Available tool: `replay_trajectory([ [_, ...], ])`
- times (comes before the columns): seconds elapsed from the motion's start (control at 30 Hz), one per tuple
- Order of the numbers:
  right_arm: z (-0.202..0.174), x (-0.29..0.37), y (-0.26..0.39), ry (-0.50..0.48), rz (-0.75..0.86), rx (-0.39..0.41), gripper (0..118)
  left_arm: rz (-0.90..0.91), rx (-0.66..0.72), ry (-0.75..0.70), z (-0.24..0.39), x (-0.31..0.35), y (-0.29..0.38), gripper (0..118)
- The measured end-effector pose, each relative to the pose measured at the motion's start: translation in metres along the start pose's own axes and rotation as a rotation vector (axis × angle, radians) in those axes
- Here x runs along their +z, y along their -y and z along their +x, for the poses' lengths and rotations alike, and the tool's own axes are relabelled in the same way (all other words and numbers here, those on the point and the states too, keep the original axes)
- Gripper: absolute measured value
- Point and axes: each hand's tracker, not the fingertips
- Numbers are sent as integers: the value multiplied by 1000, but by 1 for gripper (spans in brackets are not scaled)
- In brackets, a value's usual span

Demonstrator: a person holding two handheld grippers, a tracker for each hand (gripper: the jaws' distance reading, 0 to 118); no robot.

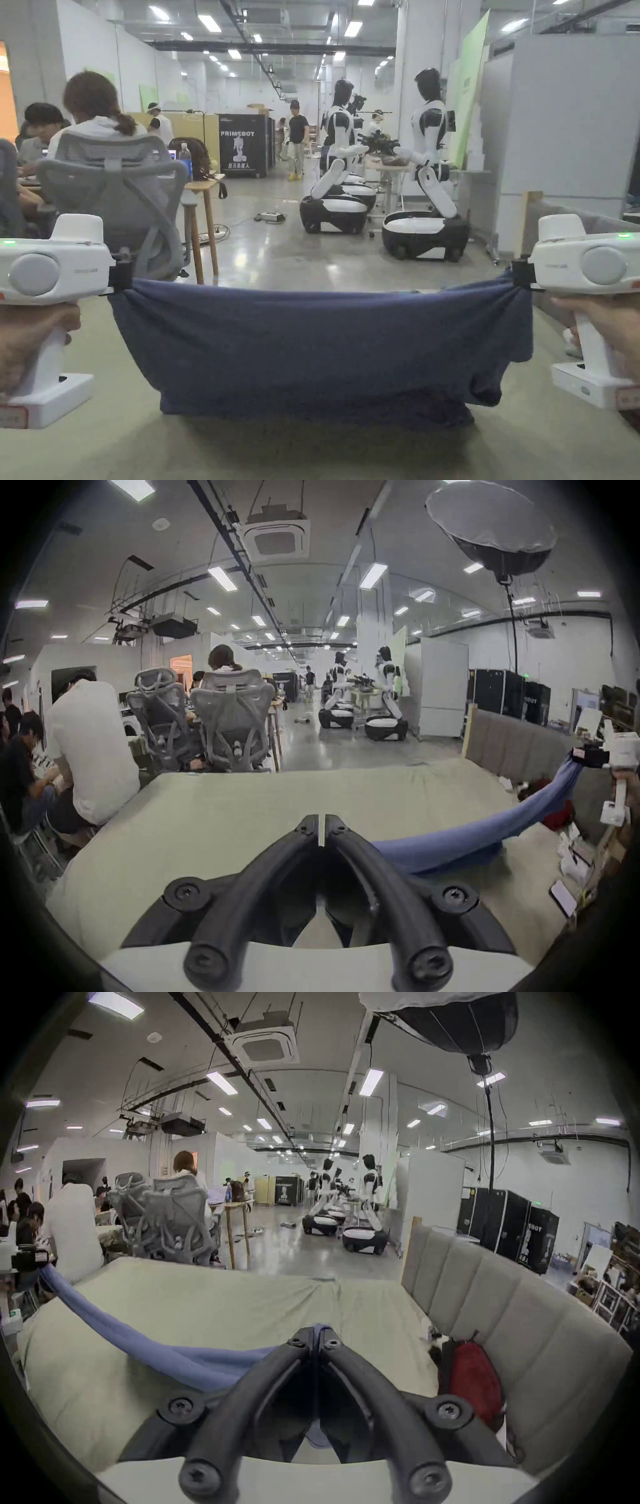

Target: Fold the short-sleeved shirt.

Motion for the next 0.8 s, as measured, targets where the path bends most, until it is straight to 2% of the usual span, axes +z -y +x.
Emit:
replay_trajectory([
  [0.1, -1, 26, 45, -15, -32, 5, 2, -26, 27, 19, 1, 31, 39, 0],
  [0.4, -10, 74, 171, -66, -174, -68, 2, -196, 115, 14, 0, 90, 158, 0],
  [0.7, -21, 67, 270, -97, -423, 78, 2, -388, 127, 0, 2, 123, 265, 0],
  [0.8, -24, 57, 297, -72, -523, 108, 2, -429, 104, -6, 4, 121, 282, 0],
])
